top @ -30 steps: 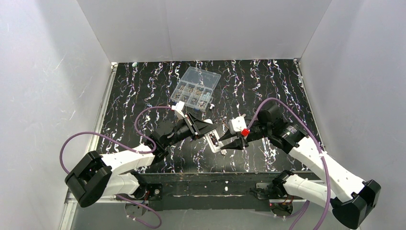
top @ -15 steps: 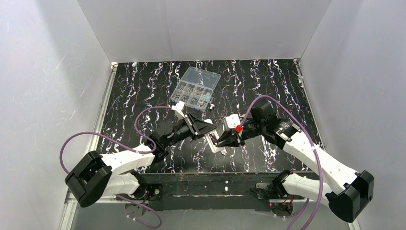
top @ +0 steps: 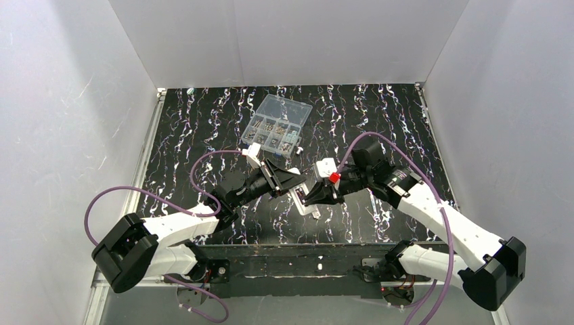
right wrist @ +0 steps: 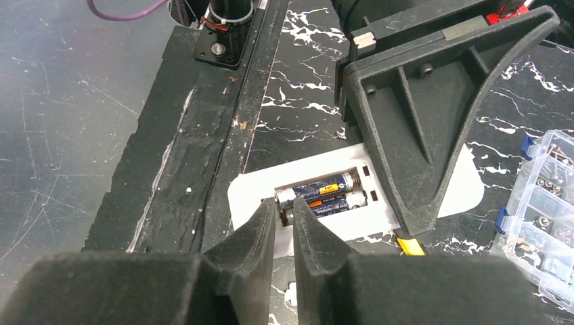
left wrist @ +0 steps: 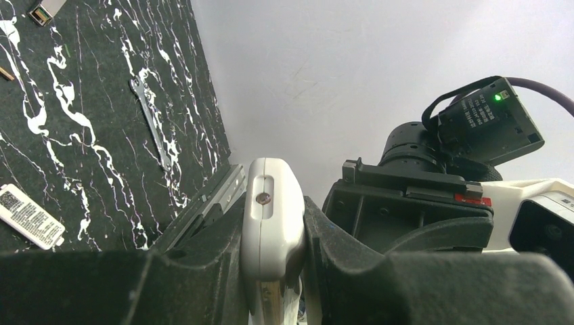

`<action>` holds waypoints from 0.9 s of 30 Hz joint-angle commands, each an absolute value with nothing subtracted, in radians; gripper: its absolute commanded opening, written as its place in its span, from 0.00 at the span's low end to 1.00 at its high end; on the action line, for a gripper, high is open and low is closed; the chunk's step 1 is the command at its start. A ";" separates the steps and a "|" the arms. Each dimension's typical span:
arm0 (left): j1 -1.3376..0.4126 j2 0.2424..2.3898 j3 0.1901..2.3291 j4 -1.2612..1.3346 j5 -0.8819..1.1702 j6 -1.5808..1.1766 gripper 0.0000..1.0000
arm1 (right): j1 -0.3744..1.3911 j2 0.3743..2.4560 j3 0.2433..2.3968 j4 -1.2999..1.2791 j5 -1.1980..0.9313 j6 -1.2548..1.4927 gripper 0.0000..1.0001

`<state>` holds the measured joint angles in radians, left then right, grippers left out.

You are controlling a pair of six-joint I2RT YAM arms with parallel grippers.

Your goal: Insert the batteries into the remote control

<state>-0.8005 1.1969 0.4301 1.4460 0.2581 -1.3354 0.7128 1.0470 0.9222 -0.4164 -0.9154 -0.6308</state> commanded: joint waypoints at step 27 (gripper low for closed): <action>-0.804 1.204 0.443 1.540 0.219 -1.321 0.00 | 0.749 1.134 0.982 -0.312 -0.580 -0.397 0.15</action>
<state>-0.7895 1.2156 0.4301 1.4303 0.1715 -1.3025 0.7357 1.1042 0.9428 -0.3897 -0.7460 -0.4248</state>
